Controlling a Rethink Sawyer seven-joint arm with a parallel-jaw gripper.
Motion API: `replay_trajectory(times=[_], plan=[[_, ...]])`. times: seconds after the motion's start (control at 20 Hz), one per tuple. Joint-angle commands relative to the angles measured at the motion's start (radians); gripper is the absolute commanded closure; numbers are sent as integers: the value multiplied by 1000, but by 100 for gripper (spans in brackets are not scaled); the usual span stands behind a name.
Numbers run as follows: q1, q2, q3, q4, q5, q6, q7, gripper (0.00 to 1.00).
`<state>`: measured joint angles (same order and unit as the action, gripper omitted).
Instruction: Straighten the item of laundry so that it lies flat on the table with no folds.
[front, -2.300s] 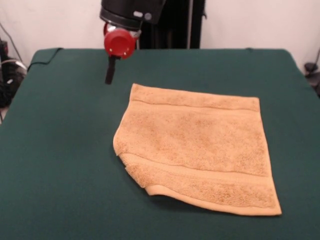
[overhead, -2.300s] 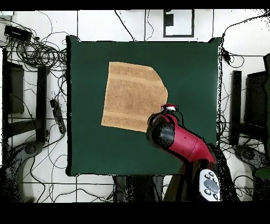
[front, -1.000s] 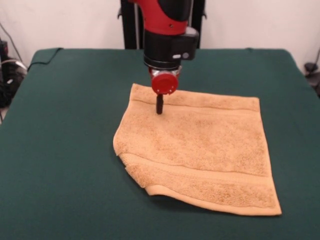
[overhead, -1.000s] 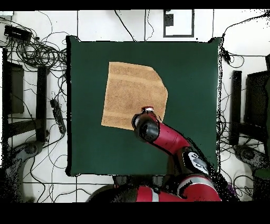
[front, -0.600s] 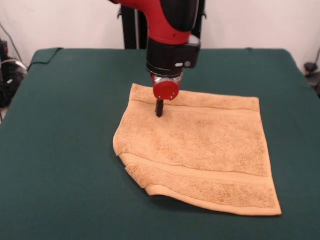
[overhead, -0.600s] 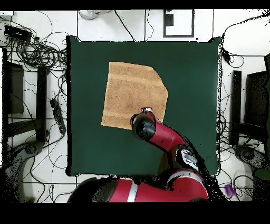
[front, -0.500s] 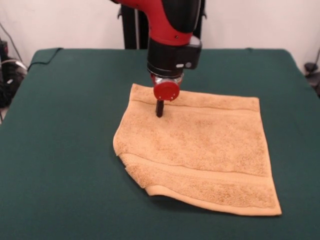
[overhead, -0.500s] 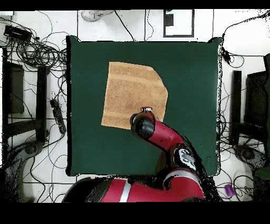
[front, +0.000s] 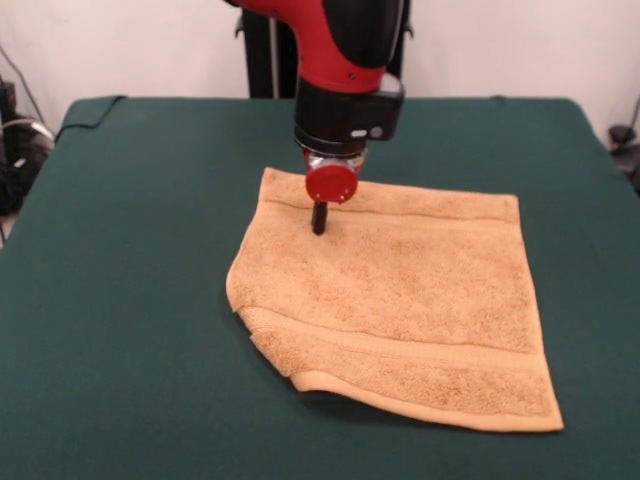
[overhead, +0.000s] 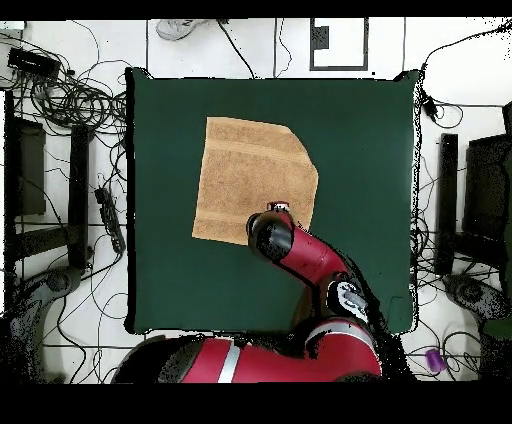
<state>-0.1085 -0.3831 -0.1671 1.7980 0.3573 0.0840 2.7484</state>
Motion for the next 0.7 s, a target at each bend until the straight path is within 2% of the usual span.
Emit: replay_trajectory(times=[0.05,0.7], plan=[[42,147,146,-9,152,84,238,100],[4,103,184,51,151,79,169,100]])
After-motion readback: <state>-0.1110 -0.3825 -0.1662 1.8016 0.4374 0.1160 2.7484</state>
